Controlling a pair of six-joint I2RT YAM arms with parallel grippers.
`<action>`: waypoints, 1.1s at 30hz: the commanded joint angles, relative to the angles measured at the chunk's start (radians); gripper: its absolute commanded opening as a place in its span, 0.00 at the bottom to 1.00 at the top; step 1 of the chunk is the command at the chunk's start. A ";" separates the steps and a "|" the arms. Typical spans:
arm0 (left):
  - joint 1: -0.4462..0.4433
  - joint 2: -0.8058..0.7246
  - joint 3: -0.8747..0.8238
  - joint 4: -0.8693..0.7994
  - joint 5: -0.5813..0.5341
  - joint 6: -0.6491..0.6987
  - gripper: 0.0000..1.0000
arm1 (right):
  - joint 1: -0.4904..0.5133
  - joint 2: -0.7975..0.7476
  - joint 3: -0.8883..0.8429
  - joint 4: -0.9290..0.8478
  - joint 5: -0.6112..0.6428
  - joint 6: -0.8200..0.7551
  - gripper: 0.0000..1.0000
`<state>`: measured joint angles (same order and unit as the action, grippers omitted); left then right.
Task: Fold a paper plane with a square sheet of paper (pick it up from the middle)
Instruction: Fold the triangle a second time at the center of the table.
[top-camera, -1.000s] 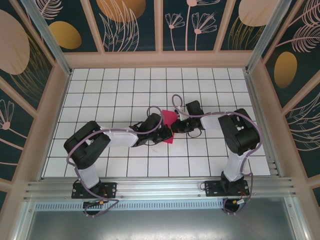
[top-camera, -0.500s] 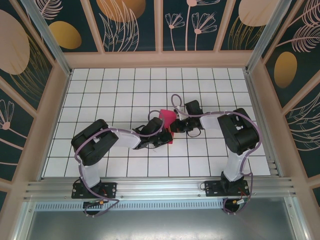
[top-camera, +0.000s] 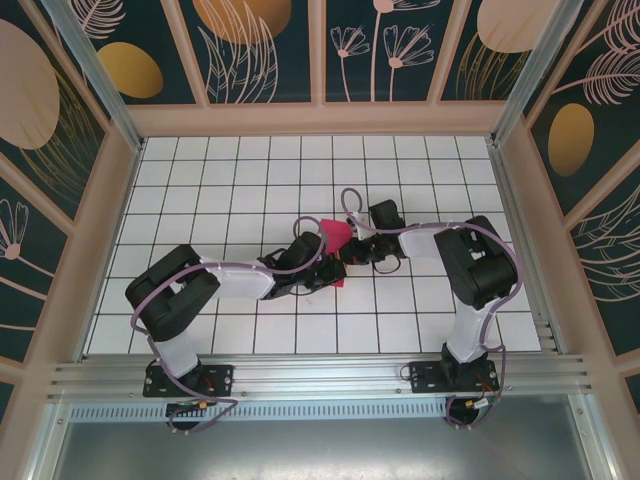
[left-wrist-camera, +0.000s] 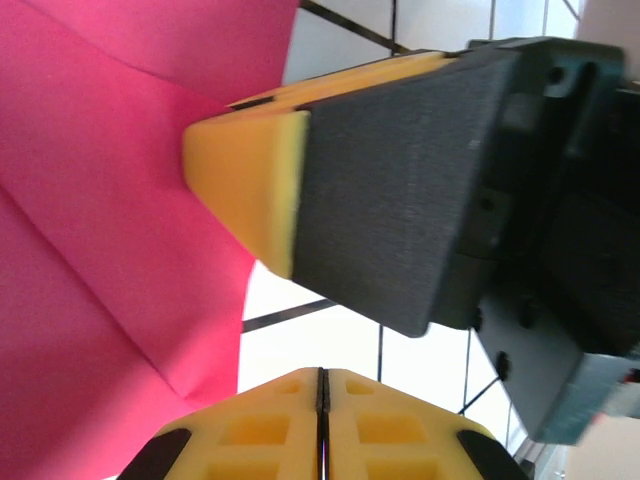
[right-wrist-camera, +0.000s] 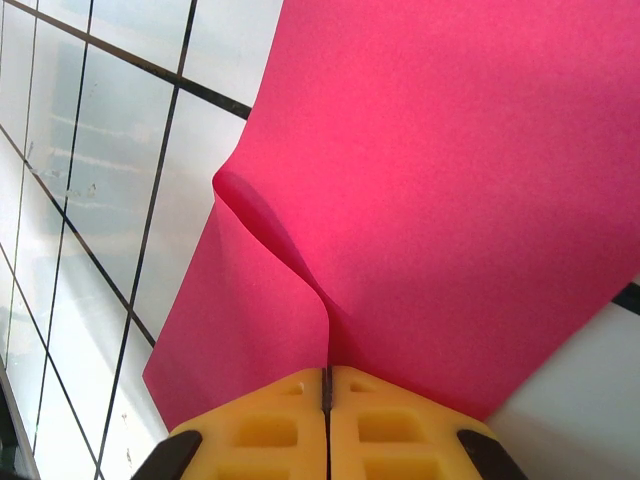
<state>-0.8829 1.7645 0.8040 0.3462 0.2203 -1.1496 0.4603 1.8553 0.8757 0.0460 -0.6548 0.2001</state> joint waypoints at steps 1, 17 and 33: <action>-0.009 -0.011 -0.020 -0.006 0.008 0.008 0.11 | 0.018 0.055 0.003 -0.018 0.076 -0.010 0.08; -0.040 0.122 -0.001 -0.012 0.029 -0.001 0.10 | 0.017 0.058 0.000 -0.018 0.081 -0.010 0.08; -0.037 -0.094 -0.004 -0.082 -0.149 0.046 0.12 | 0.018 0.050 -0.007 -0.020 0.082 -0.010 0.08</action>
<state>-0.9249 1.6428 0.7864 0.3214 0.1226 -1.1339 0.4629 1.8584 0.8803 0.0463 -0.6514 0.1997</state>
